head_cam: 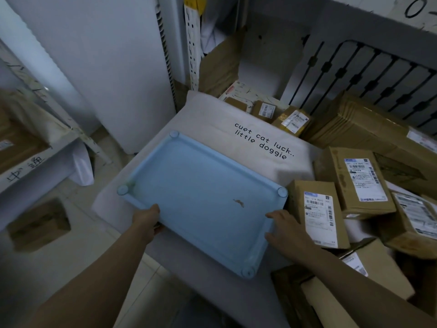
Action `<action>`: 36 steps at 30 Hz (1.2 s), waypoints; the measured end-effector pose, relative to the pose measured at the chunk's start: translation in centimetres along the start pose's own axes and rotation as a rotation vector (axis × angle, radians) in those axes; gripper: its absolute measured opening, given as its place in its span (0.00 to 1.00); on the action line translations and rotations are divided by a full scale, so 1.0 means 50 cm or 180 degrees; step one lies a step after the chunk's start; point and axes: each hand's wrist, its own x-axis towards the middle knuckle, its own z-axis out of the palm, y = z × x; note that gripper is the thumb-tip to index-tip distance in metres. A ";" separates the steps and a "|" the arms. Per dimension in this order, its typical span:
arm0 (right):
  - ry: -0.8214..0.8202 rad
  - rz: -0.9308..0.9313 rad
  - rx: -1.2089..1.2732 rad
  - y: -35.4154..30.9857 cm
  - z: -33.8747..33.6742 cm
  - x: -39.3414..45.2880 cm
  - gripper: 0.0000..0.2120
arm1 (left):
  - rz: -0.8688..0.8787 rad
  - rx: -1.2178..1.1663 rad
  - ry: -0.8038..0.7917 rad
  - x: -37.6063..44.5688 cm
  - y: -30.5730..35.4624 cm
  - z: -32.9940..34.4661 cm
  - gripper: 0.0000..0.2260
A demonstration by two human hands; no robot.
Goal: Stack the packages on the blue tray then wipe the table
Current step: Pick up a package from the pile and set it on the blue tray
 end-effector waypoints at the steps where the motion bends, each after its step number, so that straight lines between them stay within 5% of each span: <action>1: 0.0032 0.0017 0.0003 0.003 0.004 0.000 0.25 | 0.0007 -0.0075 0.0014 0.005 0.004 0.003 0.19; 6: 0.1250 0.0194 -0.0307 0.025 -0.005 0.005 0.16 | 0.0144 -0.0337 0.0099 -0.008 0.006 0.021 0.19; 9: 0.1831 0.0789 -0.0686 0.046 -0.018 0.004 0.25 | 0.0166 -0.0197 -0.0002 -0.035 -0.040 0.048 0.21; 12: 0.1652 0.1358 -0.0757 0.063 -0.028 -0.007 0.43 | 0.0155 0.0003 -0.0157 -0.066 -0.095 0.075 0.22; 15: 0.1272 0.1606 -0.0734 0.082 -0.025 -0.014 0.49 | 0.0168 -0.0065 -0.0116 -0.068 -0.108 0.082 0.19; 29: 0.1309 0.1278 -0.1253 0.124 -0.032 -0.012 0.43 | 0.0206 0.0082 0.0189 -0.062 -0.105 0.093 0.22; 36: 0.1281 0.1073 -0.0450 0.140 -0.055 -0.049 0.34 | -0.0147 0.0111 0.0185 -0.075 -0.102 0.102 0.22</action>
